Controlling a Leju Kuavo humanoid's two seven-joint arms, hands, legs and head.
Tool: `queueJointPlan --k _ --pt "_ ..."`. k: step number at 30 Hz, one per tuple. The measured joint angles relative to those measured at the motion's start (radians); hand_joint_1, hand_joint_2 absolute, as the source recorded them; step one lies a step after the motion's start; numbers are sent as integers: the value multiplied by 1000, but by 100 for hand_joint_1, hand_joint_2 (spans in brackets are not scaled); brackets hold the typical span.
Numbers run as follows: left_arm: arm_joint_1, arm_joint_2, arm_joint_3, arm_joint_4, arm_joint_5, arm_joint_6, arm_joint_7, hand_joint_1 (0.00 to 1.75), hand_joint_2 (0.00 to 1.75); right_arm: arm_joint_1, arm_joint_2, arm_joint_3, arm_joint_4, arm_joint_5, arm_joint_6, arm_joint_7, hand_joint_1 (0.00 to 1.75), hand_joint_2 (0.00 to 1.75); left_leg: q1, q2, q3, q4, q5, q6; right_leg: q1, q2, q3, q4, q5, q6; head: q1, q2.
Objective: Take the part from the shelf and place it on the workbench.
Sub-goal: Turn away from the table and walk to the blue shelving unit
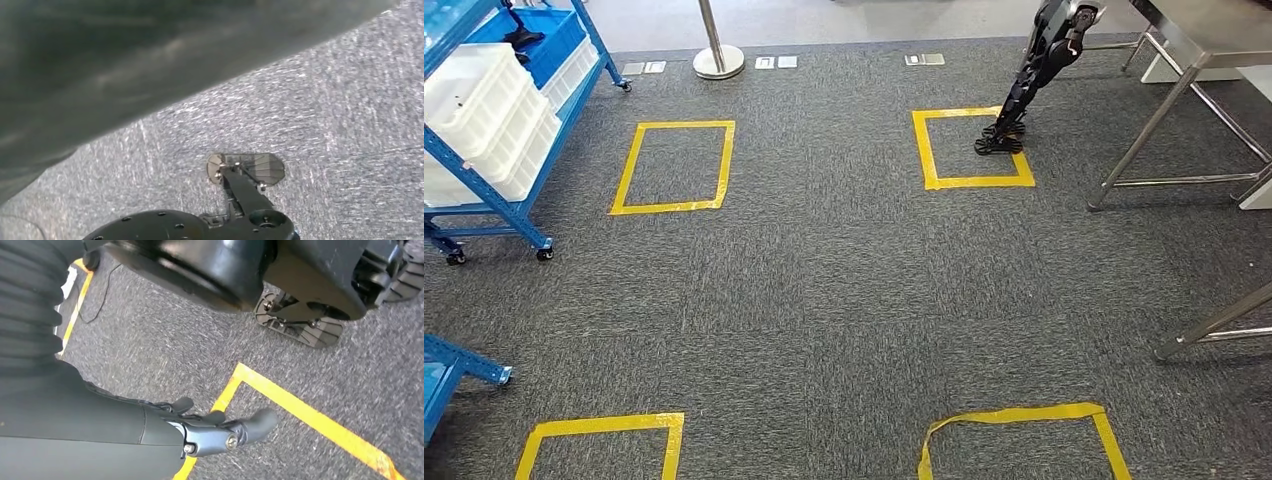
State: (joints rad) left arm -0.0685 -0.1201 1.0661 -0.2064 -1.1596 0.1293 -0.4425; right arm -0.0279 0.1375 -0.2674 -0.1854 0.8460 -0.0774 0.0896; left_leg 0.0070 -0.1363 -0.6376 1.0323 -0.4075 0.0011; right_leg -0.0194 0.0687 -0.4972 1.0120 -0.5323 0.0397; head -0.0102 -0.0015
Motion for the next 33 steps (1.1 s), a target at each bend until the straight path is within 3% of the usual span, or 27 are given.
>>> queueJointPlan --k 1,3,5,7,8,9,10,12,14,16,17,19,20,21,23,24,25,27,28,30,32,33 --pt "4 1 0 0 0 1 0 0 0 -1 2 0 0 0 0 -1 0 175 3 -7 -3 -3 4 -7 -2 -12 1 -1 4 -8 0 0" --pt "9 1 0 0 -1 2 0 0 0 -2 4 0 0 1 0 -2 0 175 1 27 -18 23 -14 -16 -5 -38 6 -5 12 -23 -5 0" --pt "9 0 0 0 -2 3 0 0 0 1 4 0 0 1 0 -2 0 175 -1 95 -63 129 -78 -22 -2 -68 9 -6 14 -34 -14 0" --pt "8 -1 0 0 -2 3 0 0 0 3 3 0 0 1 0 -2 0 175 2 124 -115 256 -132 -27 3 -99 8 -6 13 -39 -18 0" --pt "8 -1 0 0 -2 3 1 0 0 4 3 0 0 2 0 -2 0 175 4 129 -123 281 -136 -28 5 -114 8 -6 12 -40 -18 0" --pt "9 -1 0 0 -2 4 1 0 0 3 2 0 0 2 0 -2 0 175 5 133 -111 268 -122 -27 5 -128 10 -5 11 -41 -18 0" --pt "9 -1 0 0 -2 4 1 0 0 3 2 0 0 3 0 -2 0 175 5 142 -79 216 -93 -25 6 -140 12 -5 8 -41 -18 0" --pt "8 0 0 0 -3 5 1 0 0 4 2 0 0 4 0 -2 0 175 -3 193 -5 84 -48 -17 11 -162 17 -4 1 -35 -19 0" --pt "3 0 0 0 -3 5 0 0 0 5 2 0 0 6 0 -2 0 175 -14 229 27 20 -41 -6 19 -183 17 -4 -6 -27 -20 0" --pt "1 0 0 0 -3 5 0 0 0 2 2 0 0 6 0 -2 0 175 -18 210 24 14 -43 7 23 -207 23 -8 -10 -19 -21 0" --pt "1 -1 0 0 -3 5 0 0 0 1 2 0 0 6 0 -2 0 175 -17 195 23 10 -40 13 22 -202 25 -4 -15 -16 -20 0" --pt "-1 -2 0 0 -3 5 -1 0 0 2 1 0 -1 6 -1 -3 0 175 -9 168 22 2 -32 26 20 -148 1 50 -45 -13 -18 0" --pt "-2 -2 0 0 -3 5 -2 0 0 2 1 0 -1 6 -1 -3 0 175 -6 154 19 1 -29 30 17 -113 -28 108 -70 -15 -16 0" --pt "-4 -2 0 0 -3 4 -2 0 0 1 1 -1 -1 6 -1 -4 0 175 -5 140 17 1 -27 33 16 -92 -63 177 -96 -17 -15 0" --pt "-5 -5 0 0 -4 3 -3 0 0 -6 1 -1 -1 7 -2 -4 0 175 -3 109 14 1 -25 35 14 -80 -114 274 -120 -14 -15 0" --pt "-4 -6 0 0 -4 3 -3 0 0 -7 1 -1 -1 8 -2 -4 0 175 -3 93 15 1 -24 35 12 -79 -116 272 -109 -6 -15 0" --pt "-4 -7 0 0 -5 3 -3 0 0 -8 0 -1 -1 9 -3 -4 0 175 -1 76 15 2 -23 33 9 -74 -100 232 -84 5 -15 0" --pt "-4 -8 0 0 -6 3 -2 0 0 -5 -1 -1 -1 11 -5 -3 0 175 0 45 13 4 -18 24 -1 -37 -46 100 -25 24 -14 0" --pt "-4 -8 0 0 -7 3 -2 0 0 -3 -1 -1 0 11 -6 -3 0 175 -1 31 10 5 -15 19 -5 -16 -28 49 -6 24 -13 0" --pt "-2 -8 0 0 -7 5 -2 0 0 -2 0 -1 0 12 -6 -4 0 175 -3 11 3 2 -7 5 -4 4 -17 10 6 10 -13 0" --pt "6 -6 0 0 -7 6 -1 0 0 -4 3 -1 0 12 -6 -4 0 175 0 -1 -1 -2 0 -7 -5 -18 -12 8 13 -8 -14 0" --pt "9 -5 0 0 -7 6 -1 0 0 -4 4 -1 0 12 -6 -4 0 175 0 14 -7 8 -7 -12 -6 -30 -9 7 16 -15 -15 0"
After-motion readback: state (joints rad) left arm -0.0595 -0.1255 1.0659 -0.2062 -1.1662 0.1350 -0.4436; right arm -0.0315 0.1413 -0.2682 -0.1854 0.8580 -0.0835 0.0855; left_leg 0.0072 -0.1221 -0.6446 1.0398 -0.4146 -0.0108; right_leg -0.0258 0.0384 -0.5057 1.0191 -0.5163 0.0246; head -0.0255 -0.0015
